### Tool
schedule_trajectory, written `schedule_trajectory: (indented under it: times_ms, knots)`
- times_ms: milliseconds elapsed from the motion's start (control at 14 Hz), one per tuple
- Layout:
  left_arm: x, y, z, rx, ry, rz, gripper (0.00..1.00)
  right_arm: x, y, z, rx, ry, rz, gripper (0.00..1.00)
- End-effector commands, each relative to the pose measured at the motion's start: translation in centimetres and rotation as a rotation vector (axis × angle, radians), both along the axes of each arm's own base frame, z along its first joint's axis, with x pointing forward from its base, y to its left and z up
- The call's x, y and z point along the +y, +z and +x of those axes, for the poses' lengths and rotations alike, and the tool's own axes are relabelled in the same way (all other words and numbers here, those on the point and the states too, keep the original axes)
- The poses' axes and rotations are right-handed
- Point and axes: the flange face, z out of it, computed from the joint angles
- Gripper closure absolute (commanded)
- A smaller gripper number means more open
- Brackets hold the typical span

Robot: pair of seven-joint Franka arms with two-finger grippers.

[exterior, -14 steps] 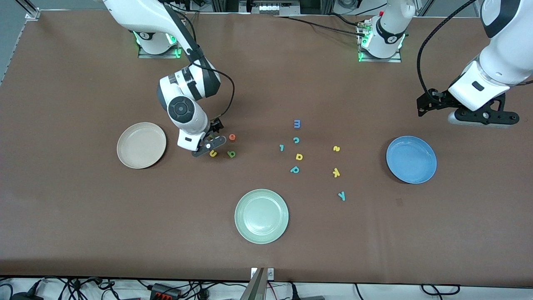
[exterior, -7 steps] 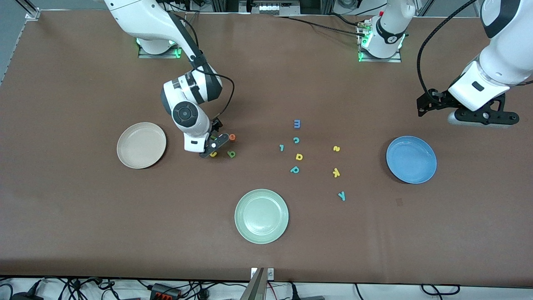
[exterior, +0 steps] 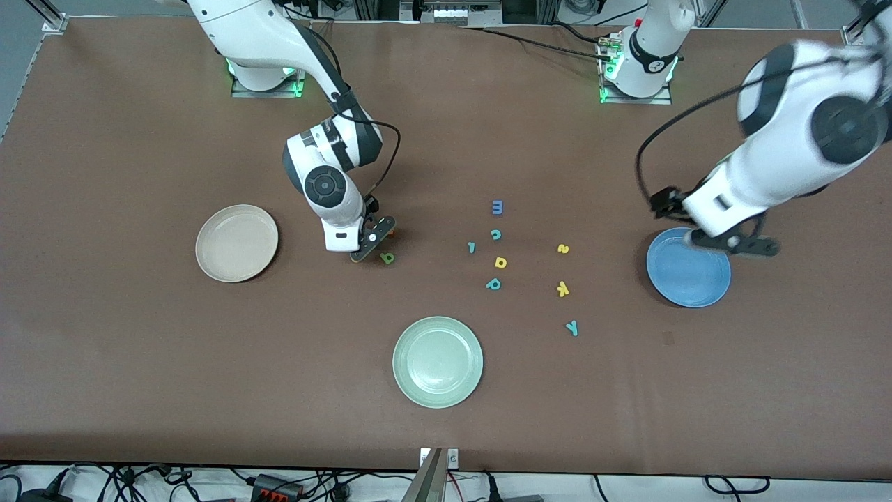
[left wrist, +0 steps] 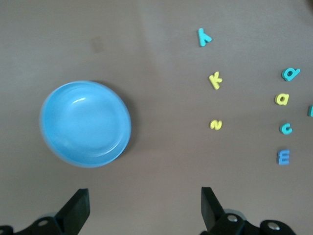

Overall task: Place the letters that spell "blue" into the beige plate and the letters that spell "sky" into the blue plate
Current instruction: 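Place the green stick on the plate while the left gripper grasps the k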

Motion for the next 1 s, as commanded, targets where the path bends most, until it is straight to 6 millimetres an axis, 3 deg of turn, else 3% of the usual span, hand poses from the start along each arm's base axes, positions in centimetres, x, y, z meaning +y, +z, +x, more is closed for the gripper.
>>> schedule_trajectory:
  times_ms: [0, 143, 286, 571, 714, 857, 929]
  knots:
    - [-2.1, -4.4, 2.7, -0.011, 0.066, -0.022, 0.00, -0.3, 0.0, 0.4, -0.009, 0.023, 0.008, 0.37]
    - [-4.9, -8.4, 3.1, -0.010, 0.097, -0.023, 0.00, -0.2, -0.1, 0.3, -0.009, 0.025, 0.008, 0.47]
    - [-7.6, -12.5, 2.8, 0.027, 0.173, 0.001, 0.00, -0.2, -0.1, 0.3, -0.005, 0.025, 0.006, 0.66]
    - [-8.7, -20.4, 4.0, -0.013, 0.246, -0.027, 0.00, -0.3, -0.2, 0.2, 0.005, 0.029, 0.002, 0.90]
    - [-10.9, -23.2, 4.0, -0.069, 0.263, -0.054, 0.00, -0.4, 0.2, 0.2, 0.012, 0.028, -0.001, 0.96]
    - [-12.0, -24.9, 3.8, -0.078, 0.325, -0.047, 0.00, -0.7, 2.4, 1.0, -0.015, 0.002, 0.014, 0.98]
    - [-12.1, -25.2, 3.7, -0.079, 0.347, -0.046, 0.00, -2.8, 4.3, 2.4, -0.019, -0.043, 0.009, 0.98]
